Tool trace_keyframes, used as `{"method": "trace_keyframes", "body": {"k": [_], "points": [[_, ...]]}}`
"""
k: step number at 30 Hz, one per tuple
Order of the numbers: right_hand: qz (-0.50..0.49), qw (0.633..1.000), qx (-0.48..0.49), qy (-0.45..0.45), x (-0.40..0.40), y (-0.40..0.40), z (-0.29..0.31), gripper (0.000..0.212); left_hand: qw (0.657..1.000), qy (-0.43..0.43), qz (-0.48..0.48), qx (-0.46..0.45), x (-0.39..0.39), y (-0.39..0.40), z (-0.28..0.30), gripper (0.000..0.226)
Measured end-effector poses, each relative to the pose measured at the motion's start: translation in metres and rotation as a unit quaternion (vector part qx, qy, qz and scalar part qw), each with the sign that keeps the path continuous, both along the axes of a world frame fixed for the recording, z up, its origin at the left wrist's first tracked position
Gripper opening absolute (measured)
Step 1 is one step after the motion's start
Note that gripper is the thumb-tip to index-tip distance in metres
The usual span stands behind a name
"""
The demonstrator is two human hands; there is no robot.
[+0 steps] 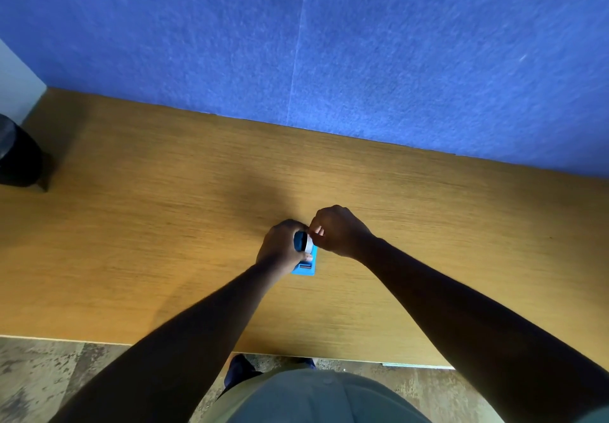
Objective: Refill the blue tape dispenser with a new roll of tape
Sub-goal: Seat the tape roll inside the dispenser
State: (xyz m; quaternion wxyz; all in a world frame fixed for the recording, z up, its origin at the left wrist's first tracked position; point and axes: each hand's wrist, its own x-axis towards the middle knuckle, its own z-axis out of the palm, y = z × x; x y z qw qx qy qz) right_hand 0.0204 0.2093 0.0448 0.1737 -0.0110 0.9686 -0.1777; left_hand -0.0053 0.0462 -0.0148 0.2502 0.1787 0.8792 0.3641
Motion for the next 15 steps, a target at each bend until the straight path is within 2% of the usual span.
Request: {"method": "trace_keyframes", "body": {"k": [7,12,15], "points": [[-0.089,0.991,-0.019,0.099,0.040,-0.012,-0.028,0.020,1.000,-0.020,0.007,0.023,0.000,-0.002,0.000,0.057],[-0.082,0.986,0.018,0.143,0.052,-0.020,-0.037,0.005,0.999,-0.018,0.000,0.027,0.000,-0.002,0.002,0.055],[-0.089,0.985,0.009,0.147,0.055,-0.022,-0.038,0.007,1.000,-0.010,0.001,0.023,0.001,-0.002,0.004,0.058]]}}
